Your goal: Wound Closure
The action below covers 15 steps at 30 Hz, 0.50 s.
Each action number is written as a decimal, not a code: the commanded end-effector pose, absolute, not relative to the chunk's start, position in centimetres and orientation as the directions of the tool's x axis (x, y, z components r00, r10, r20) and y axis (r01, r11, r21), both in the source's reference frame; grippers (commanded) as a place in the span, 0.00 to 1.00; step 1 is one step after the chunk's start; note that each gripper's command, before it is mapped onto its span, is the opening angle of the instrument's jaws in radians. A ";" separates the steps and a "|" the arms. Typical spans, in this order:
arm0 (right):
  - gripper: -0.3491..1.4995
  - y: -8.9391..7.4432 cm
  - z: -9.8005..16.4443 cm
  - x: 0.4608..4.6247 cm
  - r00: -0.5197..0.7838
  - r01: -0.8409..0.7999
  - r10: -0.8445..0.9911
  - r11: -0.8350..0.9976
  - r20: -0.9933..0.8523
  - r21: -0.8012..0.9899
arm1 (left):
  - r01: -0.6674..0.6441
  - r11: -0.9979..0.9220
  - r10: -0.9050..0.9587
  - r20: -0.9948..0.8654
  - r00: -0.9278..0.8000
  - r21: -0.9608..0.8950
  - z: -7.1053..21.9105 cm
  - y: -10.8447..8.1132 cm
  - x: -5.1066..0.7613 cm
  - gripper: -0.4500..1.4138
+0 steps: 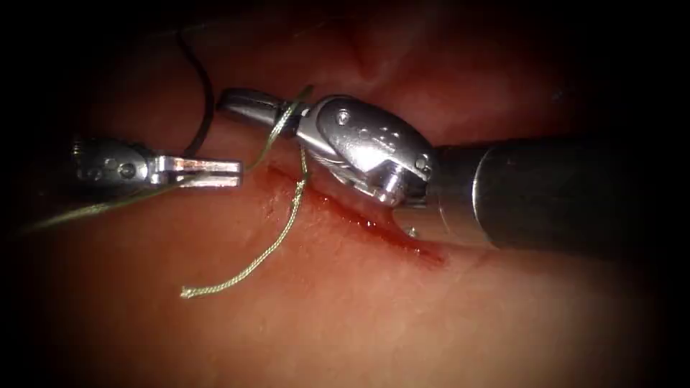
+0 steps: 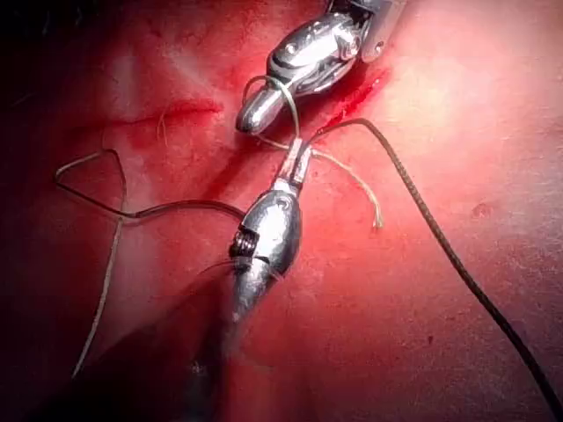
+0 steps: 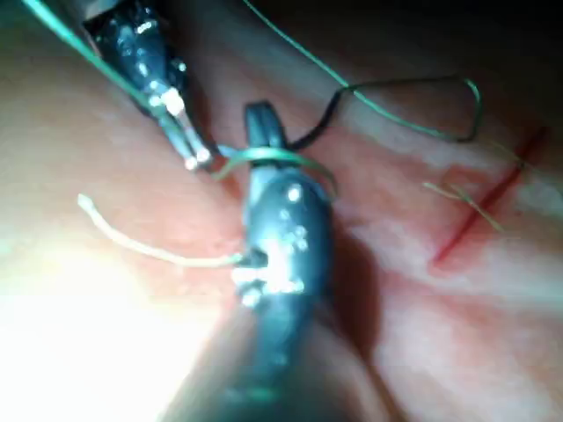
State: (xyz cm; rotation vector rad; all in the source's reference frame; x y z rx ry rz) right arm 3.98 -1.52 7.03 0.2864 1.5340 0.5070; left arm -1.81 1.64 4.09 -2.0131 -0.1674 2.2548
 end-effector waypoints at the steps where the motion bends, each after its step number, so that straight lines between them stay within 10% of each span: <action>1: 0.00 -1.5 7.1 4.06 -0.047 -0.118 0.482 0.867 -0.875 0.484 | -0.010 -0.987 0.160 -0.981 -0.111 -0.160 4.2 1.6 -1.85 0.00; 15: 0.00 -1.6 7.0 4.13 0.013 0.088 0.473 0.877 -0.881 0.472 | -0.017 -0.985 0.174 -0.978 -0.116 -0.173 4.4 1.6 -1.77 0.00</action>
